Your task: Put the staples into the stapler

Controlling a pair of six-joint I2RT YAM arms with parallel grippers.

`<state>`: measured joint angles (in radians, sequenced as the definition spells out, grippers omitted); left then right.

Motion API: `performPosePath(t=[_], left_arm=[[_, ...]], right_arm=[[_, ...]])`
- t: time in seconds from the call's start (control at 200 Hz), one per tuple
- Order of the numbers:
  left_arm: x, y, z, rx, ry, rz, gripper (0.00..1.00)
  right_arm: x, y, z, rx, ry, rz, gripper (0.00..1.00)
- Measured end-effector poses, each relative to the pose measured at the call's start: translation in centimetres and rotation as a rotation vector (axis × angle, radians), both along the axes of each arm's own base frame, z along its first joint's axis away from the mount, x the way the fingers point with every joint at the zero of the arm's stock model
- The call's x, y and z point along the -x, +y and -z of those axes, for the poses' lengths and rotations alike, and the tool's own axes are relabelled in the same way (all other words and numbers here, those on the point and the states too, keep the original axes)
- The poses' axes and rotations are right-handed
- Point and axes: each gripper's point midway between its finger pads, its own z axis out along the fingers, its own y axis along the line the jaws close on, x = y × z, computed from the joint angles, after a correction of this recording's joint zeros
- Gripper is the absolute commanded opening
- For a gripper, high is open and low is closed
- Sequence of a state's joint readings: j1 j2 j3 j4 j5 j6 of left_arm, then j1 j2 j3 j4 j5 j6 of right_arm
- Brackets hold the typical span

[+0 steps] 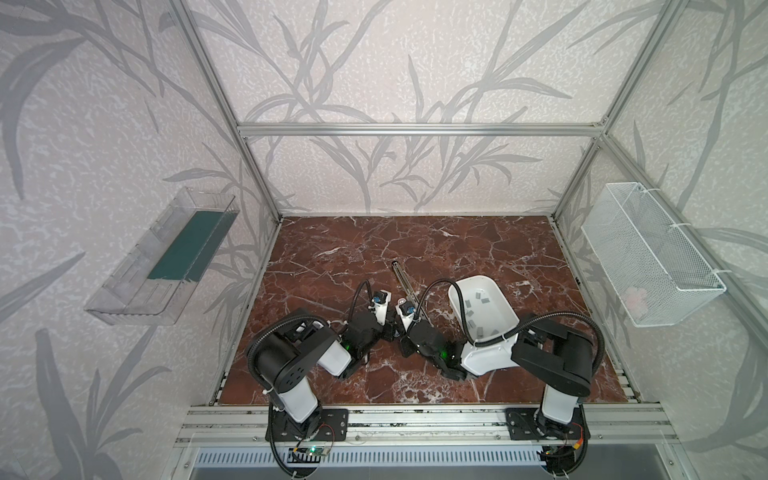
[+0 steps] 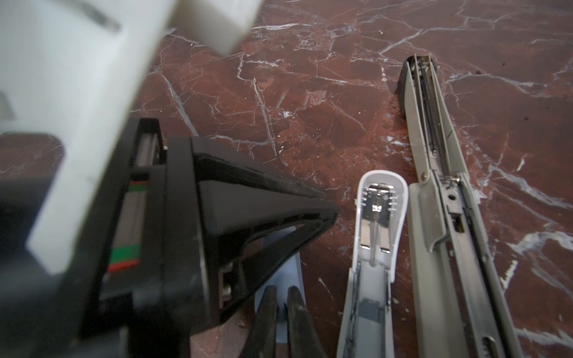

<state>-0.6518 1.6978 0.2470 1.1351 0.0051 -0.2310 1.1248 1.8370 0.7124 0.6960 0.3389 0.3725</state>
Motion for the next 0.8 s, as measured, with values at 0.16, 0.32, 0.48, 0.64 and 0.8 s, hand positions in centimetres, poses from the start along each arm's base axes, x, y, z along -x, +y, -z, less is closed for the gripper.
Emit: performPosePath(t=[0.16,0.32,0.48,0.64,0.8], left_arm=[[-0.1,0.0,0.0,0.004,-0.006,-0.002,0.15],[-0.4,0.2,0.1,0.006,-0.013,-0.009,0.15],[-0.4,0.3,0.2,0.002,-0.010,-0.011,0.15],[-0.4,0.3,0.3,-0.004,-0.013,-0.011,0.15],[-0.4,0.3,0.3,-0.003,-0.014,-0.010,0.15]], right_arm=[[-0.1,0.6,0.2,0.006,0.008,-0.006,0.10],[-0.4,0.8,0.4,-0.015,0.013,0.008,0.08],[-0.3,0.9,0.8,-0.027,0.011,0.029,0.08],[-0.4,0.9,1.2,-0.042,0.007,0.061,0.07],[-0.4,0.8,1.1,-0.068,0.004,0.075,0.10]])
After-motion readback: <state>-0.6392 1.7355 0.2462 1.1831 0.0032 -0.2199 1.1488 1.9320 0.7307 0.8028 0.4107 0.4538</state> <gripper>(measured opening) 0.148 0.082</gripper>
